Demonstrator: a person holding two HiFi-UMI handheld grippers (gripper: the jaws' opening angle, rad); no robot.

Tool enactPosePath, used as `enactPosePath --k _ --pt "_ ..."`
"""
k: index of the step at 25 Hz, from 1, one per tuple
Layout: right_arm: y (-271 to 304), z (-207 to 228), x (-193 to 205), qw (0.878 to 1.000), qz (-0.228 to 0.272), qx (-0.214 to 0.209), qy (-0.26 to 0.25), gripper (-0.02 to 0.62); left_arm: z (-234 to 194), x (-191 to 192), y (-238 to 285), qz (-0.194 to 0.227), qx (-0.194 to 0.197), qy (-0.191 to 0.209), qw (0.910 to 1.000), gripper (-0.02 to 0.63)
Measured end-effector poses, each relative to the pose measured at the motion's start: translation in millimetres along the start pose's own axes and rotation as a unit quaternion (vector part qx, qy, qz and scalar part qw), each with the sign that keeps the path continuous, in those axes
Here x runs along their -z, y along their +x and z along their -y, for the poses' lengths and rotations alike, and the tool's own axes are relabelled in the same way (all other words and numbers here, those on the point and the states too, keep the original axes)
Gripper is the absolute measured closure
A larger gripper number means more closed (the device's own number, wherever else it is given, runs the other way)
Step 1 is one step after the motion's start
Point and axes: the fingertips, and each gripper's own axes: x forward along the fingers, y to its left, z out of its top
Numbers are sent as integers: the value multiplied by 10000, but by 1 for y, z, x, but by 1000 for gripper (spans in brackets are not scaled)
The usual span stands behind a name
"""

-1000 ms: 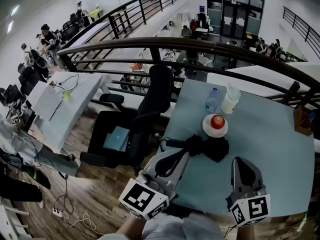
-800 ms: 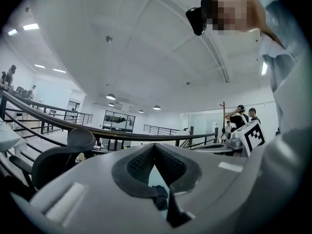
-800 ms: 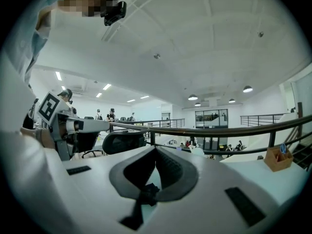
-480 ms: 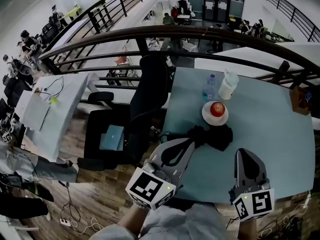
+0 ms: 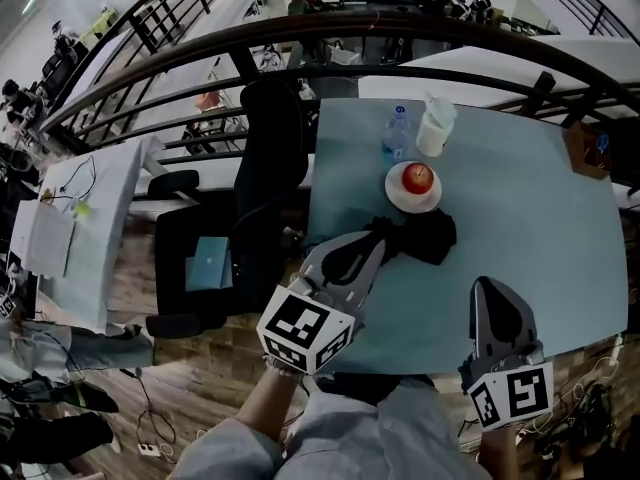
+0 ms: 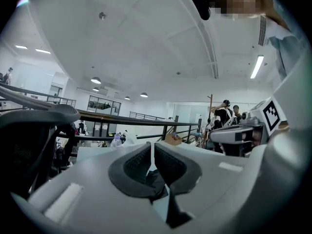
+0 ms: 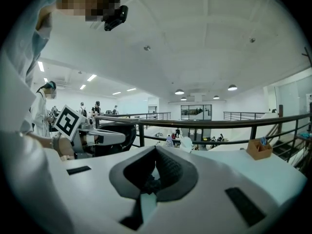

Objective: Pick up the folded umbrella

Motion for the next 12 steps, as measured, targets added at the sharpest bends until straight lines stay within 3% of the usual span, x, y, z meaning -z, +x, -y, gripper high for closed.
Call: enactPosePath --k 6,12 --pt "0 6 7 9999 -102 -15 58 595 -4 34 31 -772 198 485 9956 584" --pt "0 14 16 9997 -199 -28 152 595 5 68 61 -1453 743 1308 9779 476"
